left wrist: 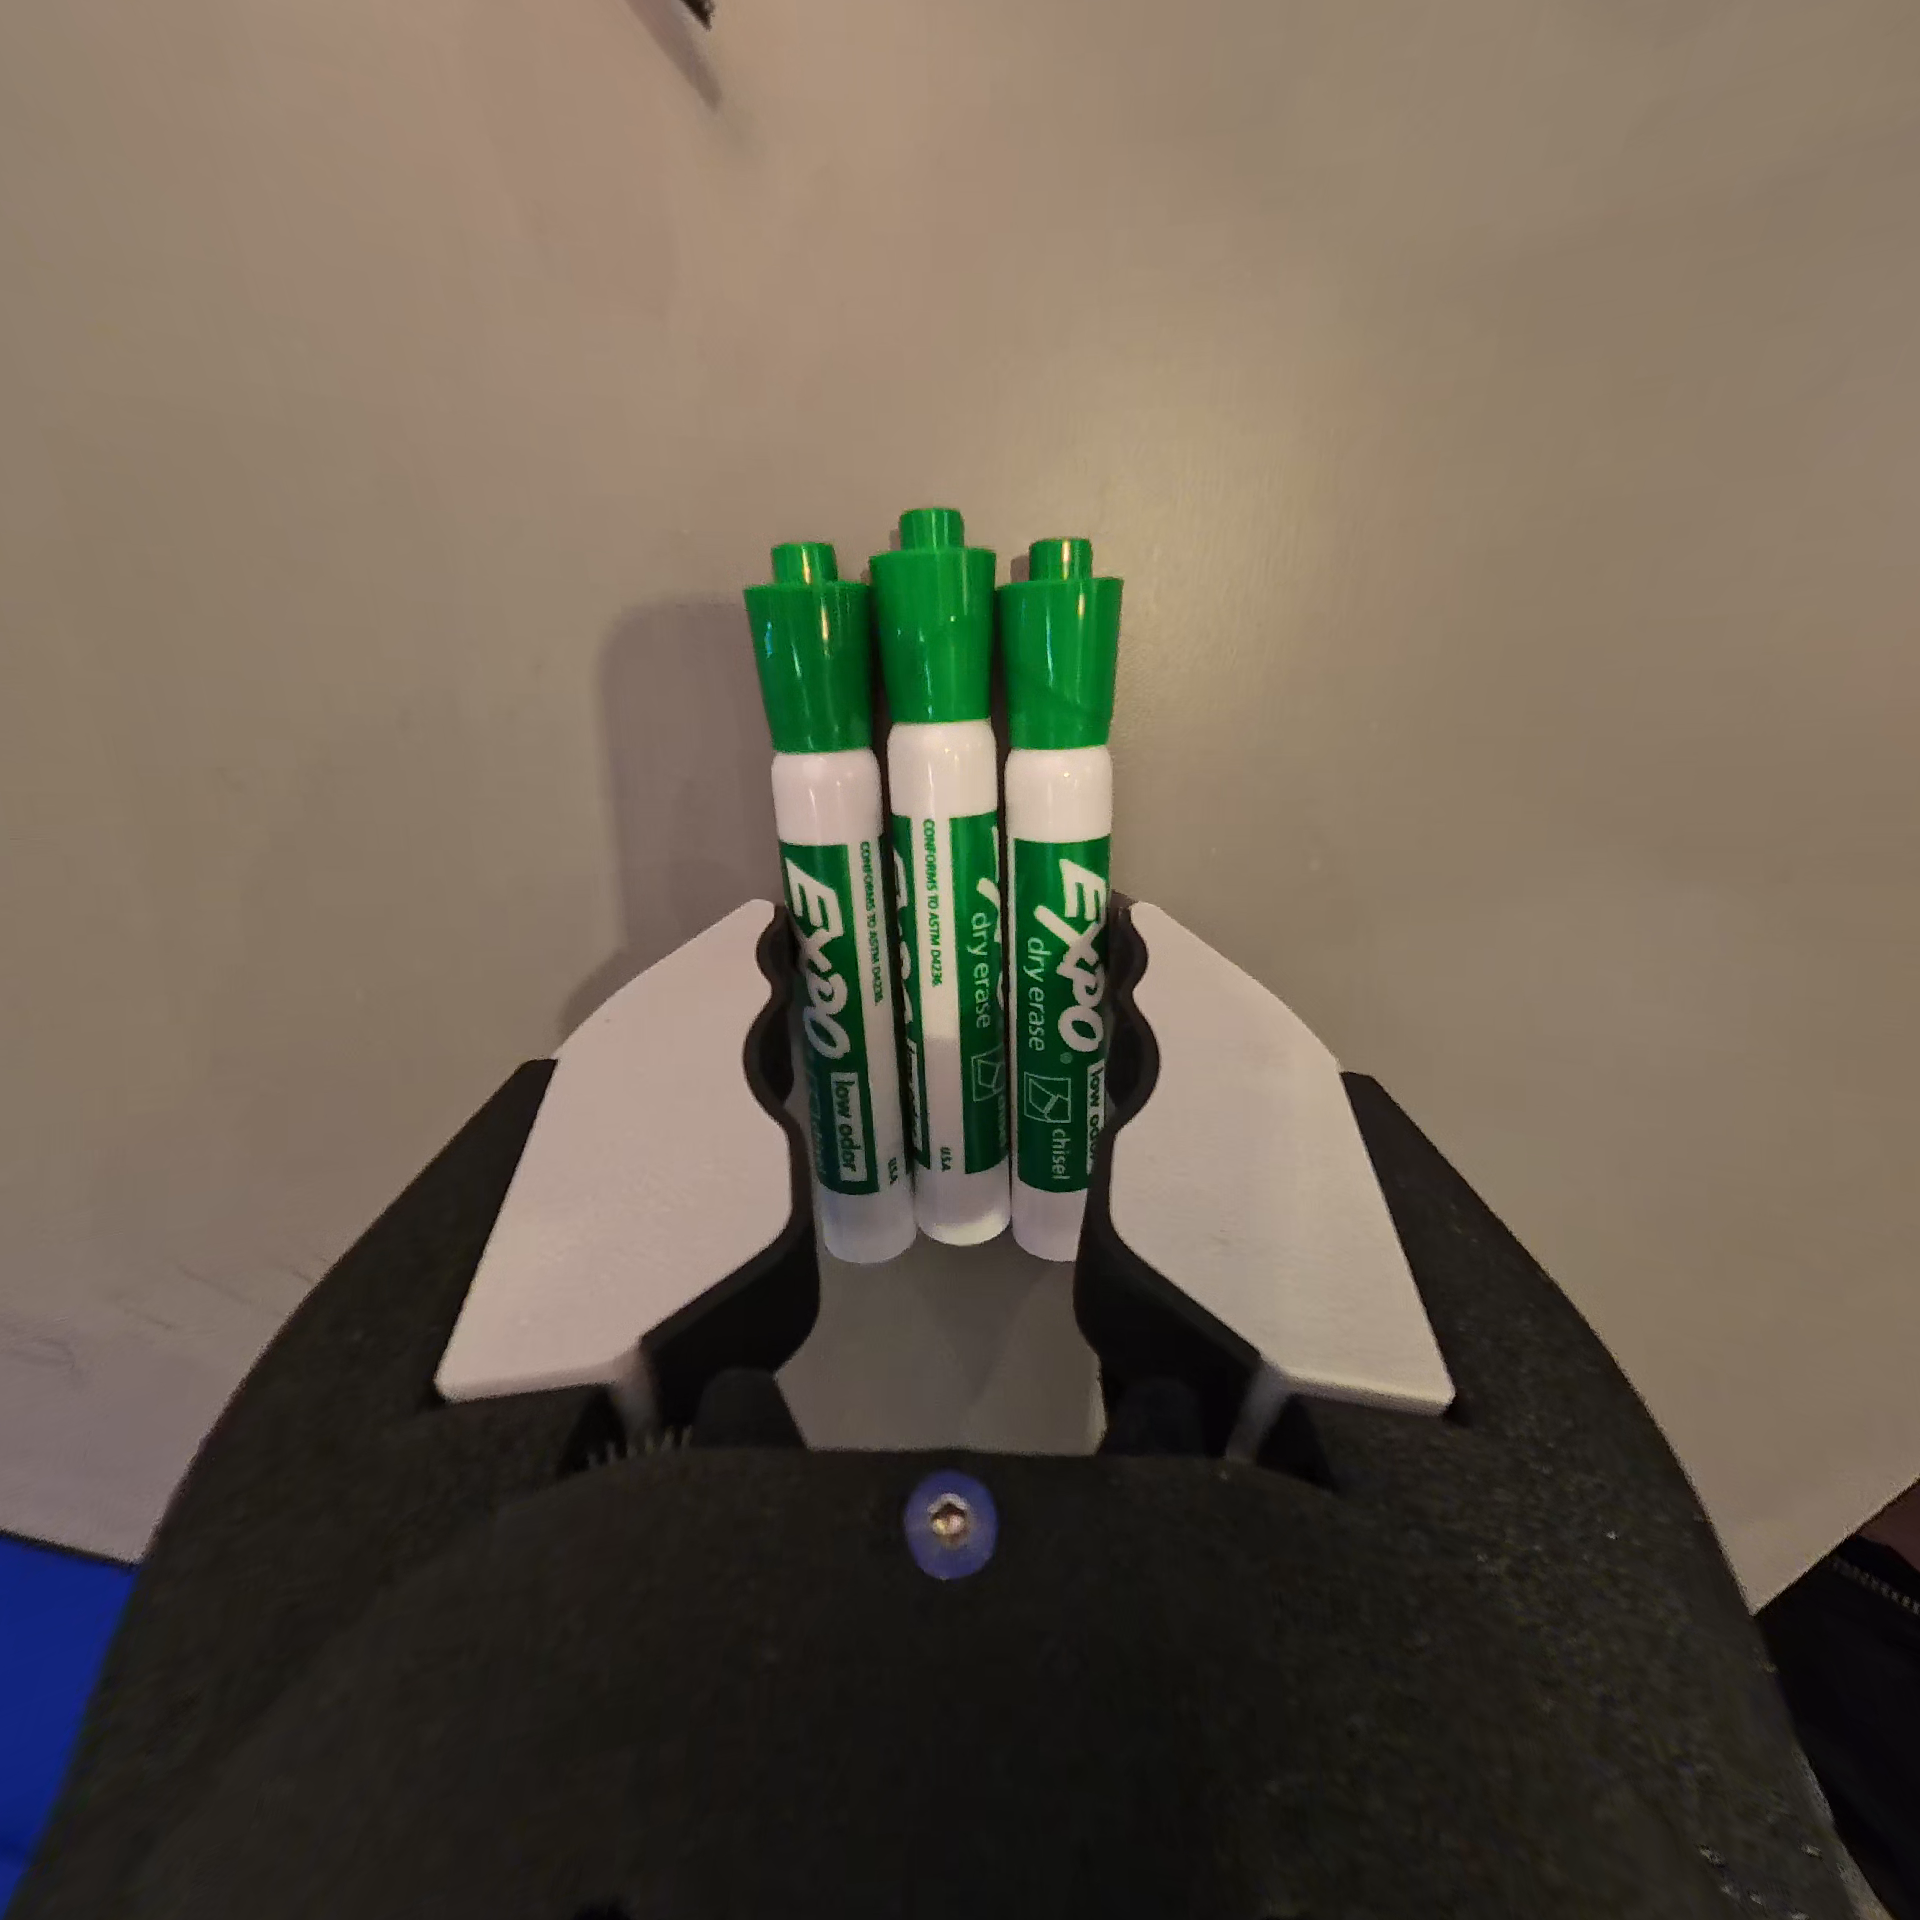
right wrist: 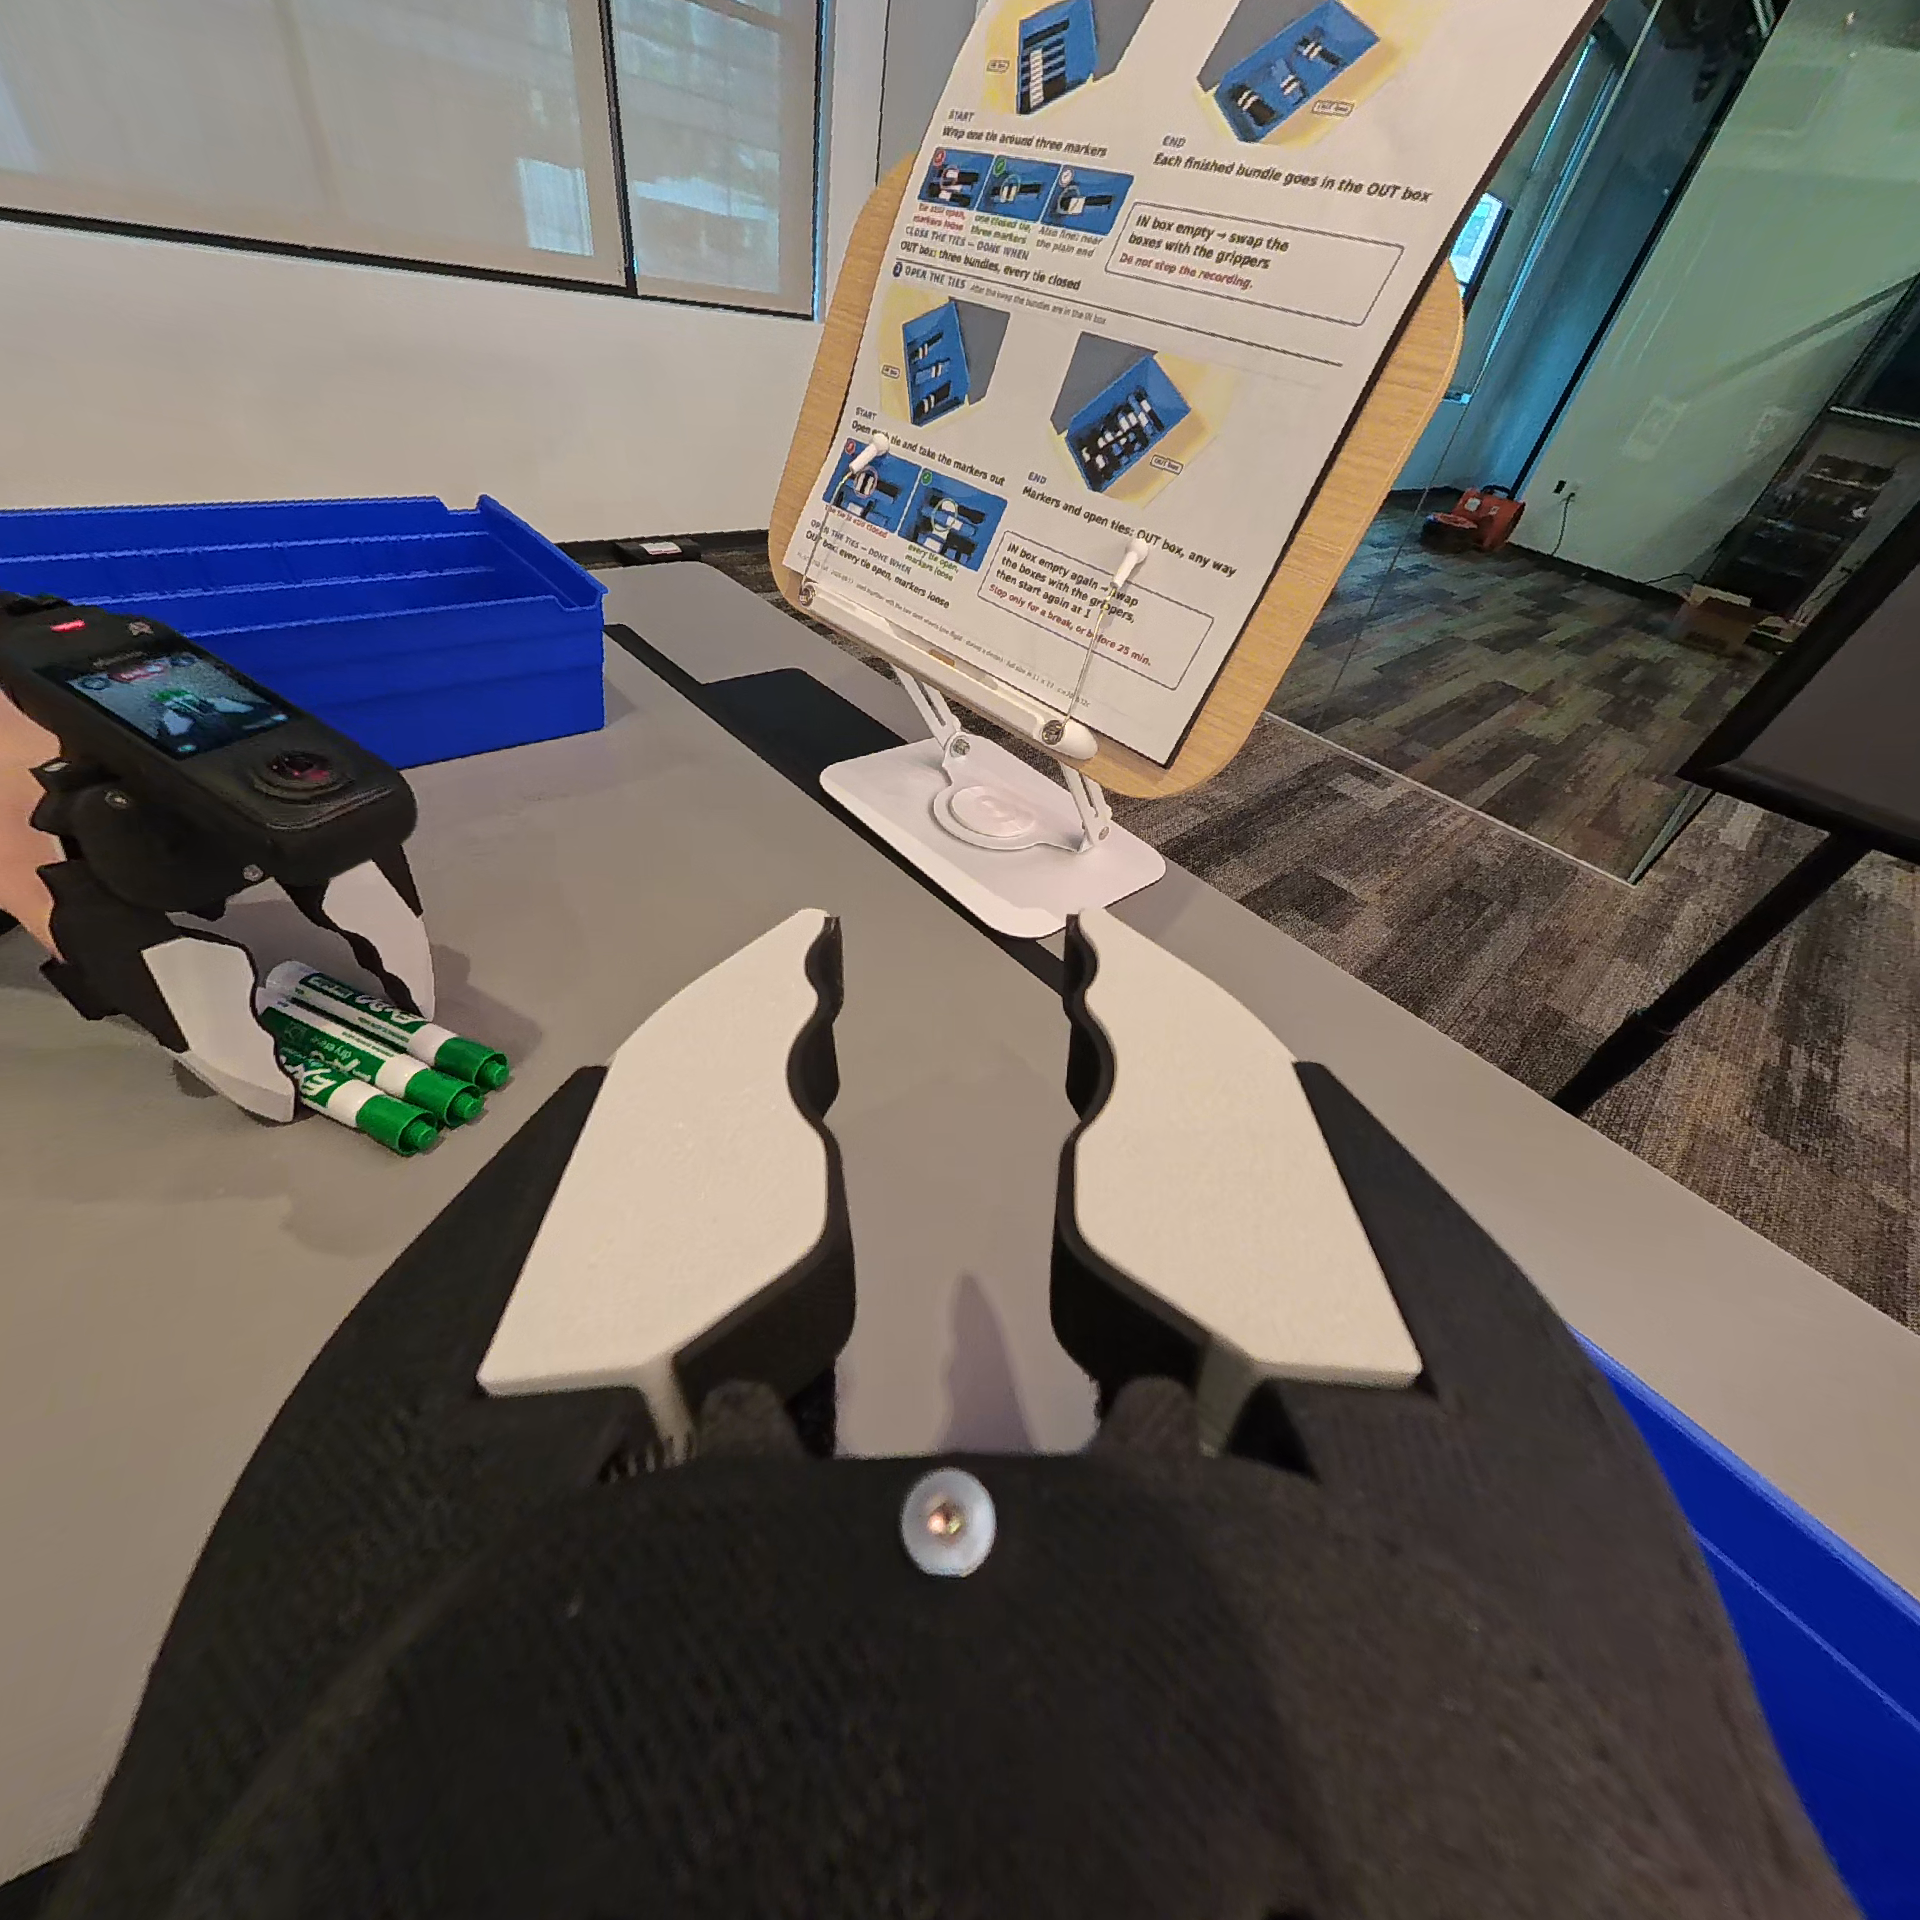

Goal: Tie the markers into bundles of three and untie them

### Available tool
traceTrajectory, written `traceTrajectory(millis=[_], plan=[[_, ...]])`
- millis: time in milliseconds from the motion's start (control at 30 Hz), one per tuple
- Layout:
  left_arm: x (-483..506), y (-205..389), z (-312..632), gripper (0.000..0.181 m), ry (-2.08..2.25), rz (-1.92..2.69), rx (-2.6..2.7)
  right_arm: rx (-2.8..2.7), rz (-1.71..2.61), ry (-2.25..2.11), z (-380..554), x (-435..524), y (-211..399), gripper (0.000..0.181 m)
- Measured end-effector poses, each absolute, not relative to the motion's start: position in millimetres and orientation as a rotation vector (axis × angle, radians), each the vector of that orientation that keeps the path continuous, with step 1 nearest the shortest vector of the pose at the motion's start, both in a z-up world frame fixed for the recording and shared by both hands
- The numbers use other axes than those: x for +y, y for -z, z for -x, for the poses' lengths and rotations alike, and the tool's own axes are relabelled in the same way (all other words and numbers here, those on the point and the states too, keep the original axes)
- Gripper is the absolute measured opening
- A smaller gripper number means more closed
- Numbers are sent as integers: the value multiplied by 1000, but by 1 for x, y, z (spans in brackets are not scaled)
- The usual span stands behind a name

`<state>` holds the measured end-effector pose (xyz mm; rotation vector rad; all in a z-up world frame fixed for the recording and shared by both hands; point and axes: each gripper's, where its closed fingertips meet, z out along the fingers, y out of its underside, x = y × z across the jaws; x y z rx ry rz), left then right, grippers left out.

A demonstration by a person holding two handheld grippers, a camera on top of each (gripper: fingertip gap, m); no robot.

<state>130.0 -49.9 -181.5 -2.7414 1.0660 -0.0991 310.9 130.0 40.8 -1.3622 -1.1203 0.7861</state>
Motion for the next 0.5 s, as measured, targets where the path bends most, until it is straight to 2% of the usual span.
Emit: traceTrajectory(millis=[500], plan=[[-54,175,-129,56,214,2767,1065,-1119,1367,-788,-312,132,-39,42]])
